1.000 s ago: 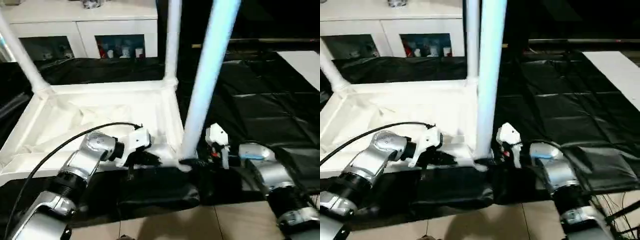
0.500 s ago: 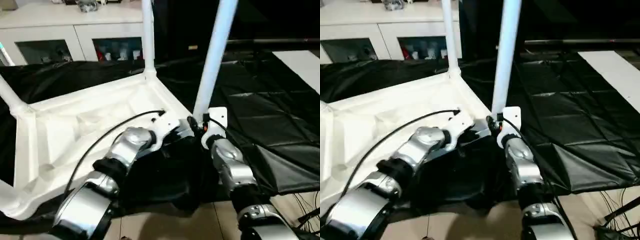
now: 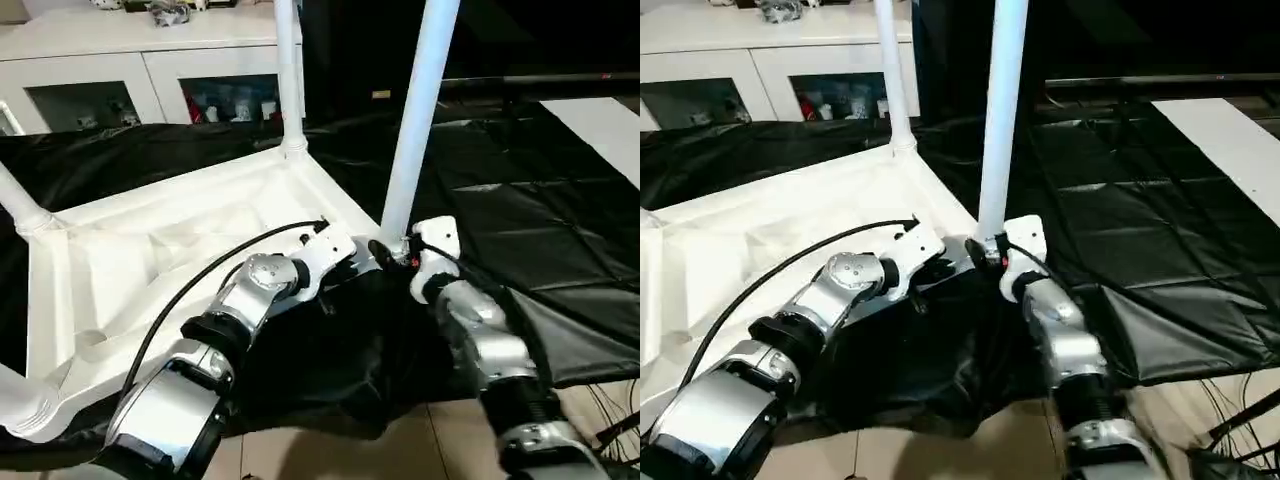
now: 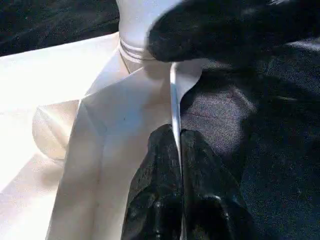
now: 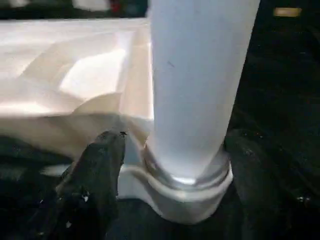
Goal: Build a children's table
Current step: Rotate leg to tighten, then rotate table base
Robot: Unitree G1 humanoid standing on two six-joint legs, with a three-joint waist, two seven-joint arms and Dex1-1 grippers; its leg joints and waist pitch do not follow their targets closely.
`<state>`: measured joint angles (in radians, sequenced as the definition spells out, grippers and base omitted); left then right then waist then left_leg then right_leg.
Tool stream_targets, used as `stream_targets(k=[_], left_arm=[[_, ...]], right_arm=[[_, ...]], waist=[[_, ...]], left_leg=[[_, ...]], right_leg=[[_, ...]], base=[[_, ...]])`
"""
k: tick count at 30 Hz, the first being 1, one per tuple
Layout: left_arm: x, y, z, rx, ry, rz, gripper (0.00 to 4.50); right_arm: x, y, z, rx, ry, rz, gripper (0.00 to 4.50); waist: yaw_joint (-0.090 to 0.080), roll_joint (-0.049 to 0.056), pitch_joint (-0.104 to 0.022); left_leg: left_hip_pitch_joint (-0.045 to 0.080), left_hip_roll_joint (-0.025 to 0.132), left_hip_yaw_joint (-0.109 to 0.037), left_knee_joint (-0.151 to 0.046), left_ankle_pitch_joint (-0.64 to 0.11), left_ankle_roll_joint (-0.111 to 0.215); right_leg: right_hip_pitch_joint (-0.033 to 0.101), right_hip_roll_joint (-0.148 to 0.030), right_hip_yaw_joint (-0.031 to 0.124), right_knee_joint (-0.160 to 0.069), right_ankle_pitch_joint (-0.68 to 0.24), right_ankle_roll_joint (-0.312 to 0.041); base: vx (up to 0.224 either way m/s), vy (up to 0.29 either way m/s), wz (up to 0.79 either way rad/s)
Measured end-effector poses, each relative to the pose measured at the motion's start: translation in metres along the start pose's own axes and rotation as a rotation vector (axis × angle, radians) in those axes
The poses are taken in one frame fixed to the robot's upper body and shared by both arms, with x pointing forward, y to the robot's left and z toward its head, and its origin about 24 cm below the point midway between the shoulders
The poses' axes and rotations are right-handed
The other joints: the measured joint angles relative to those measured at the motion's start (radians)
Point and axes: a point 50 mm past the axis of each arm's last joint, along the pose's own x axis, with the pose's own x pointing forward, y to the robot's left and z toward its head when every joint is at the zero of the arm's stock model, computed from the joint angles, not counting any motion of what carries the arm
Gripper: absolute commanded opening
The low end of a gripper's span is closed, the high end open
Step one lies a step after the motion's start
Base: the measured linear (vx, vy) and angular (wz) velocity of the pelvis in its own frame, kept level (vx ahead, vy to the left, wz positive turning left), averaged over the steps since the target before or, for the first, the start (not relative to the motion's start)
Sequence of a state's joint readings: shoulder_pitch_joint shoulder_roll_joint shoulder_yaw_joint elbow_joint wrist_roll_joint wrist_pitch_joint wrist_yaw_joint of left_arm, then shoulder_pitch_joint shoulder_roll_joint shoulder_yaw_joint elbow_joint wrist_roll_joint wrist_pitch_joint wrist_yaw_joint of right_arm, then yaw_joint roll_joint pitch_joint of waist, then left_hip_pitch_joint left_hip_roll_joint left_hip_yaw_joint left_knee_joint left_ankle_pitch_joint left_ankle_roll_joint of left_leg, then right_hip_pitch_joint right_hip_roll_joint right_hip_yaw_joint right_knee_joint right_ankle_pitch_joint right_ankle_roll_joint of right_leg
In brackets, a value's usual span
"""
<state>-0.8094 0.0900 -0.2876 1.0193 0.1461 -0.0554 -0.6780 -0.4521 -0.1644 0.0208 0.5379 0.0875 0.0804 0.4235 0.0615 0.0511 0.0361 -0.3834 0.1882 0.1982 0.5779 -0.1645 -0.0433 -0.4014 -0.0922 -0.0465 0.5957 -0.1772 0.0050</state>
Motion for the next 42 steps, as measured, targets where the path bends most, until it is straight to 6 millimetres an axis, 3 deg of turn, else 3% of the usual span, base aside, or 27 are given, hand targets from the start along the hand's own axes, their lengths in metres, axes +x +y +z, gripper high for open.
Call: stream_targets(k=[2,4,9,13,17,19,23,24,28,33,37,42], left_arm=[[0.0,-0.001,0.0,0.007,-0.005,-0.014,0.0],[-0.003,0.0,-0.001,0.024,-0.014,-0.04,0.0],[-0.009,-0.005,-0.004,0.083,-0.06,-0.161,0.0],[-0.008,-0.009,-0.001,0.114,-0.078,-0.2,0.0],[-0.007,-0.01,0.0,0.13,-0.084,-0.194,0.0],[-0.007,-0.01,0.0,0.126,-0.085,-0.193,0.55],[-0.016,-0.002,0.014,0.089,-0.211,-0.159,0.67],[-0.022,0.003,0.023,0.099,-0.258,-0.142,0.92],[-0.051,0.024,0.039,0.123,-0.343,-0.056,1.12],[-0.103,0.042,0.013,0.036,-0.308,0.087,1.42],[-0.129,0.035,-0.001,-0.067,-0.314,0.09,1.42],[-0.156,0.0,-0.014,-0.182,-0.3,-0.07,1.42]], right_arm=[[-0.012,-0.006,-0.002,-0.039,0.009,0.076,3.32],[-0.035,-0.01,-0.009,-0.088,0.054,0.26,3.32],[-0.066,-0.009,-0.012,-0.115,0.108,0.5,3.32],[-0.065,-0.001,-0.001,-0.122,0.061,0.544,3.32],[-0.06,0.009,0.003,-0.099,0.022,0.559,3.32],[-0.059,0.015,0.006,-0.085,0.002,0.571,3.32],[-0.056,0.024,0.012,-0.078,-0.033,0.576,3.32],[-0.054,0.028,0.012,-0.072,-0.043,0.576,3.32],[-0.051,0.034,0.015,-0.065,-0.065,0.568,3.32],[-0.046,0.04,0.016,-0.045,-0.091,0.505,3.32],[-0.035,0.041,0.016,-0.02,-0.1,0.413,3.32],[-0.018,0.047,0.022,0.034,-0.135,0.35,3.32]], waist=[[0.003,0.001,0.0],[0.013,0.003,-0.001],[0.034,0.016,0.0],[0.049,0.017,0.0],[0.053,0.017,0.0],[0.053,0.018,0.0],[0.052,0.017,0.002],[0.05,0.017,0.002],[0.042,0.019,0.002],[0.026,0.023,0.003],[0.029,0.023,0.004],[0.029,0.021,0.005]], left_leg=[[0.0,0.0,0.0,0.0,0.0,0.0],[0.0,0.0,0.0,0.0,0.0,0.0],[-0.002,0.002,0.0,0.0,0.0,0.0],[-0.003,0.002,0.001,0.001,0.0,0.0],[-0.004,0.001,0.001,0.001,0.0,0.0],[-0.004,0.002,0.001,0.001,0.0,0.0],[-0.006,0.002,0.0,0.001,0.0,0.0],[-0.006,0.002,0.0,0.001,0.0,0.0],[-0.006,0.002,0.001,-0.002,0.0,0.0],[-0.006,0.003,0.001,-0.004,0.0,-0.001],[-0.007,0.003,0.001,-0.004,0.0,-0.001],[-0.007,0.003,0.002,-0.004,-0.001,-0.002]], right_leg=[[0.0,0.0,0.0,-0.001,0.0,0.0],[0.001,0.0,0.0,-0.001,-0.001,0.001],[0.0,0.0,-0.002,-0.001,-0.002,0.003],[0.0,-0.001,-0.002,-0.001,-0.002,0.003],[0.0,-0.001,-0.002,-0.002,-0.002,0.003],[0.0,-0.001,-0.002,-0.002,-0.002,0.003],[-0.002,-0.001,-0.003,-0.002,-0.002,0.003],[-0.003,-0.001,-0.003,-0.002,-0.002,0.003],[-0.004,0.0,-0.003,-0.002,-0.002,0.004],[-0.005,0.0,-0.004,-0.001,-0.003,0.005],[-0.006,0.0,-0.003,-0.002,-0.004,0.005],[-0.006,0.0,-0.002,-0.001,-0.004,0.005]], base=[[0.0,0.0,0.0],[0.0,0.0,0.0],[0.0,0.0,0.0],[0.0,0.0,0.0],[0.0,0.0,0.0],[0.0,0.0,0.0],[0.0,0.0,0.0],[0.0,0.0,0.0],[0.0,0.0,0.0],[0.0,0.0,0.0],[0.0,0.0,0.0],[0.0,0.0,0.0]])
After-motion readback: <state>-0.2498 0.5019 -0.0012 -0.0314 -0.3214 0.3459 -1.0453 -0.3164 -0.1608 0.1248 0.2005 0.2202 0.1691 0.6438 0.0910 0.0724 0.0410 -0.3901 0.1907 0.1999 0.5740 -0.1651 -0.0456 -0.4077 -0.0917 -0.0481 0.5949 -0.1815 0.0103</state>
